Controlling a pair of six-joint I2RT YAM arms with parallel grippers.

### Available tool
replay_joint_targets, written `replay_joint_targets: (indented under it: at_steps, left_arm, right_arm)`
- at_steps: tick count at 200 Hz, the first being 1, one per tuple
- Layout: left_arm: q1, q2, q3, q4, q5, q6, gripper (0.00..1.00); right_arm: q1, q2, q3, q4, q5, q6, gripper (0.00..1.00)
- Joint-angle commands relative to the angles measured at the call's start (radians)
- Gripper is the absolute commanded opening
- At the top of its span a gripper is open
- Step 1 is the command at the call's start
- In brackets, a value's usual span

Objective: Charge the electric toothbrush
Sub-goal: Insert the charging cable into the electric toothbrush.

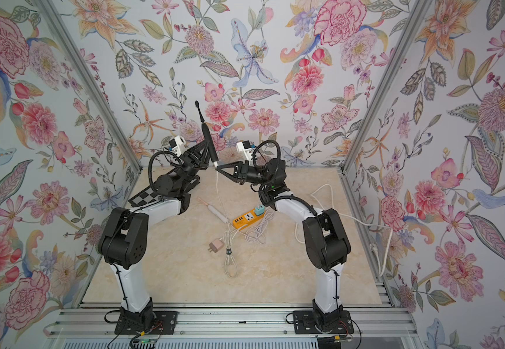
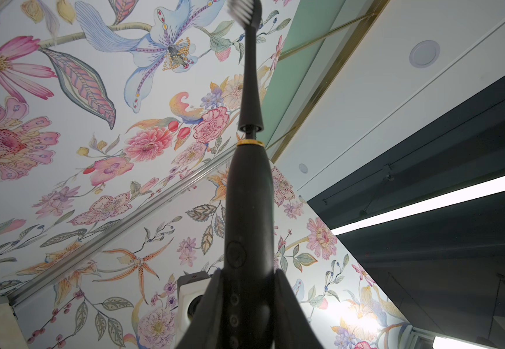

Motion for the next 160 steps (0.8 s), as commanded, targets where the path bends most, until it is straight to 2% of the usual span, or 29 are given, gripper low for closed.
replay_joint_targets:
  at_steps: [1, 54, 110, 138, 160]
  left_arm:
    - [-0.087, -0.043, -0.052, 0.277, 0.197, 0.034, 0.0]
    - [-0.125, -0.065, -0.1, 0.28, 0.262, 0.085, 0.0]
    - [-0.15, -0.087, -0.145, 0.282, 0.261, 0.091, 0.0]
    - [-0.143, -0.102, -0.164, 0.282, 0.249, 0.097, 0.0]
    - [-0.093, -0.107, -0.192, 0.282, 0.222, 0.098, 0.0]
  right_arm:
    - [-0.039, -0.05, 0.032, 0.03, 0.216, 0.014, 0.0]
    - [-0.045, -0.046, 0.054, 0.036, 0.209, 0.035, 0.0]
    - [-0.044, -0.047, 0.052, 0.029, 0.212, 0.027, 0.0]
    - [-0.043, -0.061, 0.039, 0.019, 0.207, 0.009, 0.0]
    - [-0.038, -0.106, -0.03, 0.018, 0.187, -0.049, 0.0]
